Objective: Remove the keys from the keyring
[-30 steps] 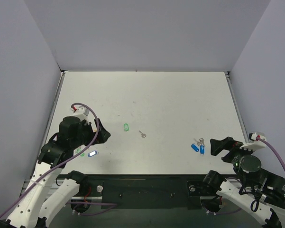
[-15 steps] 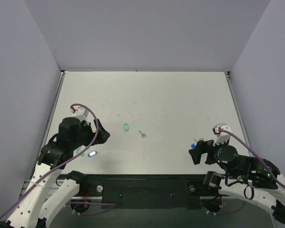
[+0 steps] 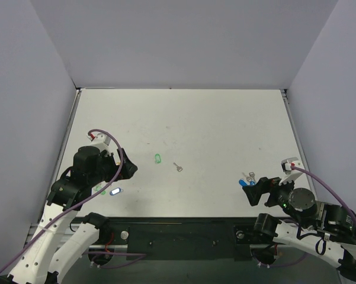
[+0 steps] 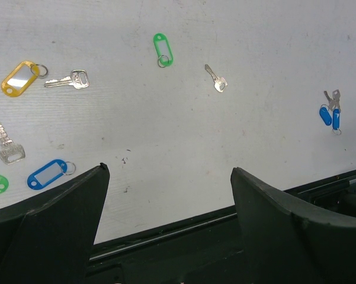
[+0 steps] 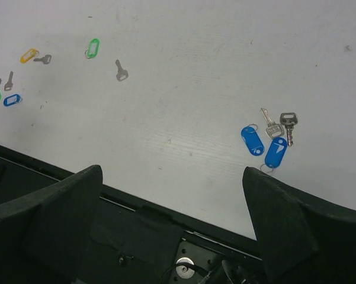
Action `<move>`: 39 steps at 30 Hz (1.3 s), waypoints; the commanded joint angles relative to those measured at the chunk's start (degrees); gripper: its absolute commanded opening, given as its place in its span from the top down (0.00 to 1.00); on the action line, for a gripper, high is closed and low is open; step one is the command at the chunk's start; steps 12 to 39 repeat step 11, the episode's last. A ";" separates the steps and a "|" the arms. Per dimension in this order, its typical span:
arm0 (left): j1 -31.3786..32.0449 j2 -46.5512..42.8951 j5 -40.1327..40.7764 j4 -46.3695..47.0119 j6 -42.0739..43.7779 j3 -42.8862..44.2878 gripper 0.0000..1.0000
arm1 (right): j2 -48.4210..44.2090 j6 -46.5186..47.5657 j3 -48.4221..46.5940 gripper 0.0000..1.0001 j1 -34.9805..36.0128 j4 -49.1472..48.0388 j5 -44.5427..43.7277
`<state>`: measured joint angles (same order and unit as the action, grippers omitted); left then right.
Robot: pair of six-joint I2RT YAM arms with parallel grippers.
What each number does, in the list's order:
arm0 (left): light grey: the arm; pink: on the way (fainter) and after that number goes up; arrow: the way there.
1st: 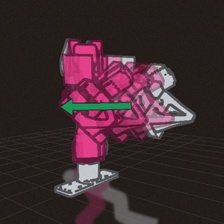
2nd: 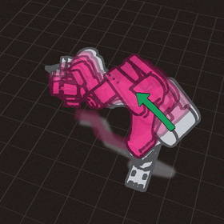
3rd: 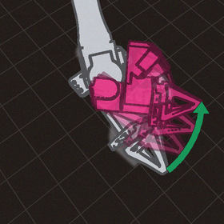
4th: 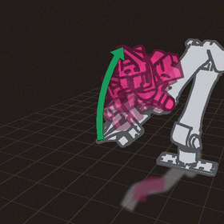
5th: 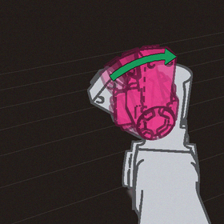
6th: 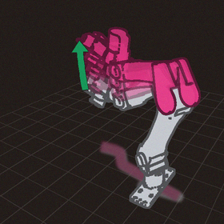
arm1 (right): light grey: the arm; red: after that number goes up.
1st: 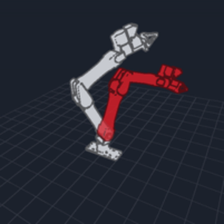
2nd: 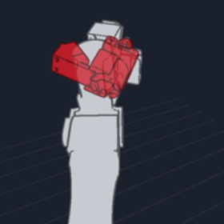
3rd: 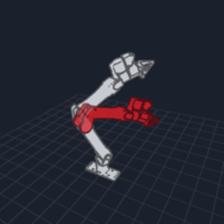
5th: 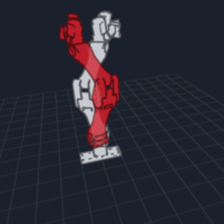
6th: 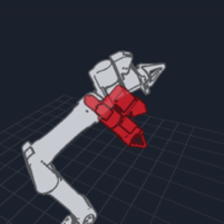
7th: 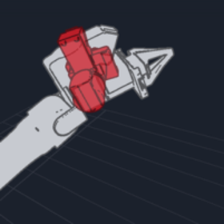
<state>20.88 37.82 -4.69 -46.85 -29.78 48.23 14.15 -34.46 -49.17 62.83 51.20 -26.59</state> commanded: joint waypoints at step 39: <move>-0.23 -0.47 0.65 2.29 -0.28 -0.15 0.05 | 2.11 1.23 -0.23 0.00 0.89 -0.84 1.28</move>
